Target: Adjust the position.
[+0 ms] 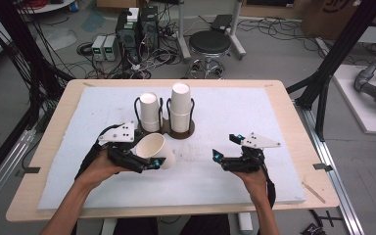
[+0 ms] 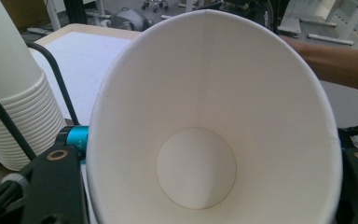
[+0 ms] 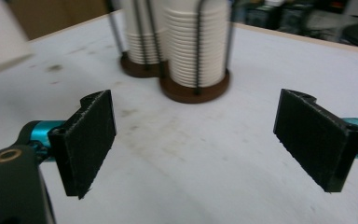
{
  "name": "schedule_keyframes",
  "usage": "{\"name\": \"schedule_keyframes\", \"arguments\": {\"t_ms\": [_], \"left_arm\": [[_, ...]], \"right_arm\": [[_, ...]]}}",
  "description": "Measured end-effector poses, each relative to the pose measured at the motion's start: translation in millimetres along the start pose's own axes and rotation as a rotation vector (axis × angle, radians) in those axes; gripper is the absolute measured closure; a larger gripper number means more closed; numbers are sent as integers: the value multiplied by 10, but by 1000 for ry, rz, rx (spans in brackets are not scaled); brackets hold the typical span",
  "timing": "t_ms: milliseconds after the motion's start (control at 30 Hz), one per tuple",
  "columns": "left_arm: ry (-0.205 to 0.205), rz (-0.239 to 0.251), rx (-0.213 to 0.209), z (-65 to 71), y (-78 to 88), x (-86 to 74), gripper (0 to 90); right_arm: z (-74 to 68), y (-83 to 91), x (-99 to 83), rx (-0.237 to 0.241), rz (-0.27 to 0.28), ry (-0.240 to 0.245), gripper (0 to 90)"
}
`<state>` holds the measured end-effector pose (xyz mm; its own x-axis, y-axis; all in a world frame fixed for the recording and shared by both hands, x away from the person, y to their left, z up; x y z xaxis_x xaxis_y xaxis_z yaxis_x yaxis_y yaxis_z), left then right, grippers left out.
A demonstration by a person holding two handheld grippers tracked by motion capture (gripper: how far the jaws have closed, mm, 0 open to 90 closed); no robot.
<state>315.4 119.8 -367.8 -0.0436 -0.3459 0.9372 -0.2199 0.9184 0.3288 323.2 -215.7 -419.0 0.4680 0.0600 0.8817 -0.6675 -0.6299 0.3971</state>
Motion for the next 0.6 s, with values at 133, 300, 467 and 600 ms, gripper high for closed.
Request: {"name": "schedule_keyframes", "arguments": {"t_ms": [133,300,467,600], "left_arm": [[1,-4,6,-12,2,0,296],[3,-7,6,-16,-9,-6,296],[0,-15,5,-13,-19,-11,296],[-1,-21,4,-10,-22,-17,296]], "right_arm": [[152,3,-146,-66,36,-74,135],[245,15,-226,-108,53,-92,135],[257,5,-246,-107,47,-94,135],[252,-11,-256,-102,38,-96,135]]}}
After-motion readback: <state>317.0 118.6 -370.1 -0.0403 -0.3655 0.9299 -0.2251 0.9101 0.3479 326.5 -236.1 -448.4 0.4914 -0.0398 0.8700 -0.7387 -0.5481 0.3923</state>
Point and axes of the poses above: each handheld gripper's, and its own axes: y roughly backward along the jaws, x roughly out of its top, z roughly to its right, the point moved 3 cm from there along -y, roughly forward along the jaws, and after that the axes turned 11 degrees about -y, right-handed, at the moved point
